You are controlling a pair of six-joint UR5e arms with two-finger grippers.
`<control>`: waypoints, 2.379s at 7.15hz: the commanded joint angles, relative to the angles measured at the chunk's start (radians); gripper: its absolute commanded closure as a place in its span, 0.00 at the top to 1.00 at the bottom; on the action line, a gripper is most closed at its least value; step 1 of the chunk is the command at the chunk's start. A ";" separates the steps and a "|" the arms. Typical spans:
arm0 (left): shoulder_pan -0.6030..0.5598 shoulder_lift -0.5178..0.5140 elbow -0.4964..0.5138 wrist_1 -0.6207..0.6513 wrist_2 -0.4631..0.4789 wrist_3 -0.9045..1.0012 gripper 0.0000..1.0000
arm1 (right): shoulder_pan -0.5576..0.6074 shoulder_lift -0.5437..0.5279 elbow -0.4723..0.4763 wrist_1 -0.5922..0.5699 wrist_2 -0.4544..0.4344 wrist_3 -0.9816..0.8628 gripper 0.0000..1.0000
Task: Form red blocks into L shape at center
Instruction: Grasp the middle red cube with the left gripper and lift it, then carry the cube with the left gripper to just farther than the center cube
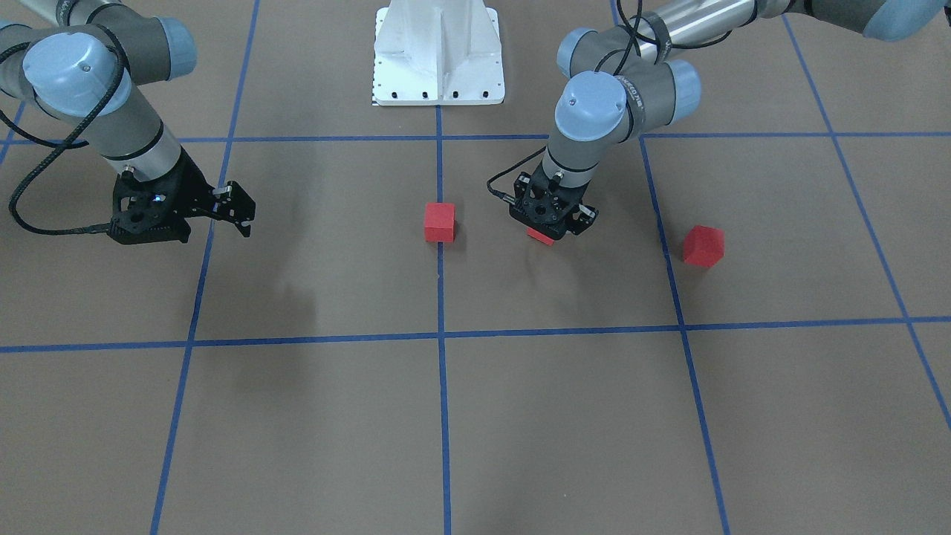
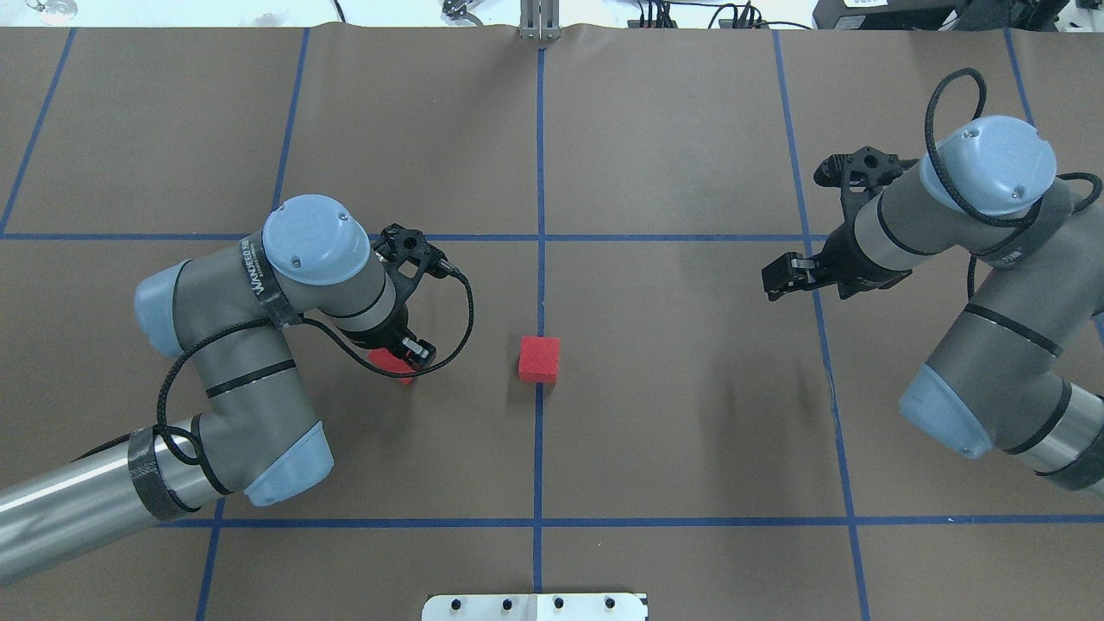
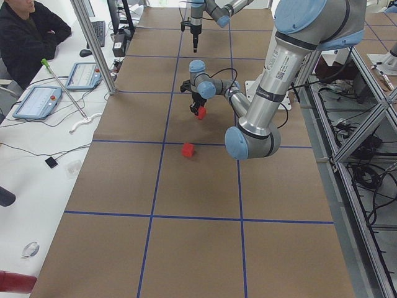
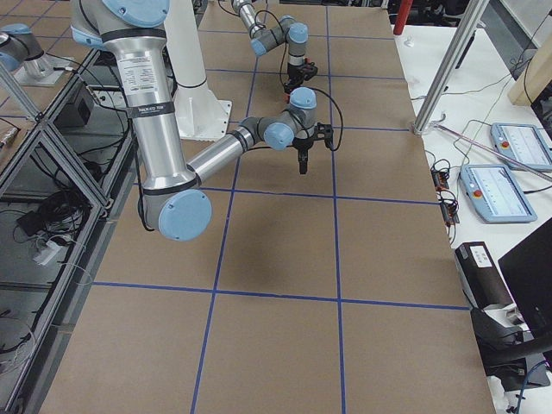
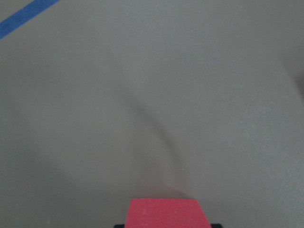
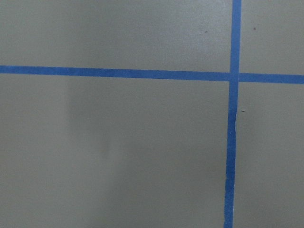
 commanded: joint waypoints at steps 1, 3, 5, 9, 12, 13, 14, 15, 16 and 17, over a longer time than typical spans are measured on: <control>-0.027 -0.003 -0.058 0.041 -0.004 -0.009 0.00 | 0.000 0.003 -0.005 0.000 -0.002 0.000 0.99; -0.058 -0.104 -0.065 0.250 0.004 -0.020 0.00 | 0.000 0.006 -0.009 0.000 -0.002 0.002 0.99; -0.055 -0.304 0.144 0.253 0.001 -0.116 0.00 | 0.000 0.006 -0.008 0.002 -0.002 0.003 0.99; -0.048 -0.518 0.454 0.178 -0.002 -0.259 0.00 | 0.008 -0.014 0.003 0.029 -0.003 0.006 0.99; 0.014 -0.515 0.477 0.138 0.001 -0.380 0.00 | 0.006 -0.014 0.004 0.031 -0.003 0.014 0.99; 0.014 -0.515 0.477 0.138 -0.001 -0.383 0.00 | 0.005 -0.014 0.004 0.031 -0.003 0.015 0.99; 0.015 -0.514 0.477 0.138 -0.001 -0.386 0.00 | 0.005 -0.014 0.004 0.031 -0.003 0.015 0.99; 0.015 -0.514 0.477 0.138 -0.001 -0.394 0.00 | 0.005 -0.014 0.004 0.031 -0.003 0.015 0.99; 0.017 -0.514 0.477 0.138 -0.001 -0.397 0.00 | 0.005 -0.014 0.006 0.031 -0.003 0.015 0.99; 0.018 -0.514 0.477 0.135 -0.001 -0.434 0.00 | 0.005 -0.014 0.004 0.031 -0.003 0.015 0.99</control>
